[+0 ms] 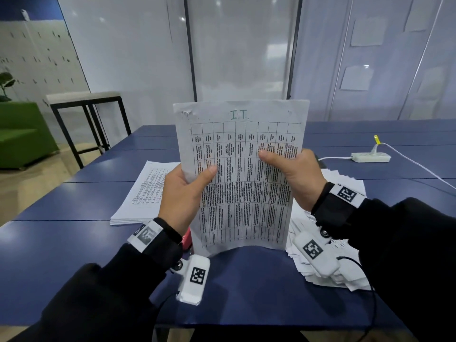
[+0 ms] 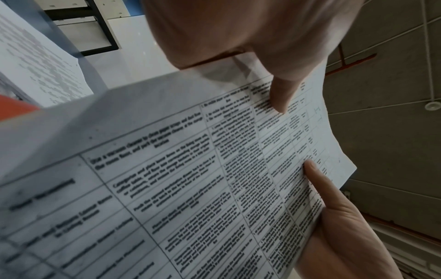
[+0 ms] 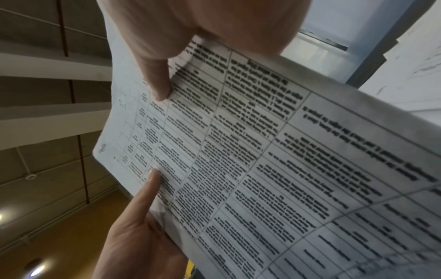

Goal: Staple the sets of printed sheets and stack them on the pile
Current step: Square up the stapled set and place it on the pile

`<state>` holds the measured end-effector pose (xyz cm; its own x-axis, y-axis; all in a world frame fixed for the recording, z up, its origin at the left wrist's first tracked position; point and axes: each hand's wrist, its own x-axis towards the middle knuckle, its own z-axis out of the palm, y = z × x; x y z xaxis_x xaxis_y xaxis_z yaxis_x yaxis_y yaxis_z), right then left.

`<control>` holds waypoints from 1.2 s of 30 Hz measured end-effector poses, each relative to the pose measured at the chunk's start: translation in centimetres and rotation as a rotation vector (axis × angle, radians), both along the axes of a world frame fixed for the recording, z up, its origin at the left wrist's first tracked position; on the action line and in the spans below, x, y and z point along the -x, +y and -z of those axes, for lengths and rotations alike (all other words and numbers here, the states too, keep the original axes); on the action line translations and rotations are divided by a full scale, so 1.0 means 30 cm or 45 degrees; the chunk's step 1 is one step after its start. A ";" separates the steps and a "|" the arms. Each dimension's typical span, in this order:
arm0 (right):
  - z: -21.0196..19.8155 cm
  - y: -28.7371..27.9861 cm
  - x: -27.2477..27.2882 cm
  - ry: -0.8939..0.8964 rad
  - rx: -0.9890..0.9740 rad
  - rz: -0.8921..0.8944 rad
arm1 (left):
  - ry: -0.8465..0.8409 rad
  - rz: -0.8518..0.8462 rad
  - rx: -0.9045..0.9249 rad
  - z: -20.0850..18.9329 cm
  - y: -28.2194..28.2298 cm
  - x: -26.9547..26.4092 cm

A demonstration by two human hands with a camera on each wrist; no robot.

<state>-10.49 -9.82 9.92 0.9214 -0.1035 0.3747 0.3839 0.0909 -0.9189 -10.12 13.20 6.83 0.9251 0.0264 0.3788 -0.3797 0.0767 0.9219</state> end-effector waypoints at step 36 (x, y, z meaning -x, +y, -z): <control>0.042 0.088 -0.086 0.526 0.088 -0.336 | -0.147 -0.418 -0.485 -0.161 0.367 -0.021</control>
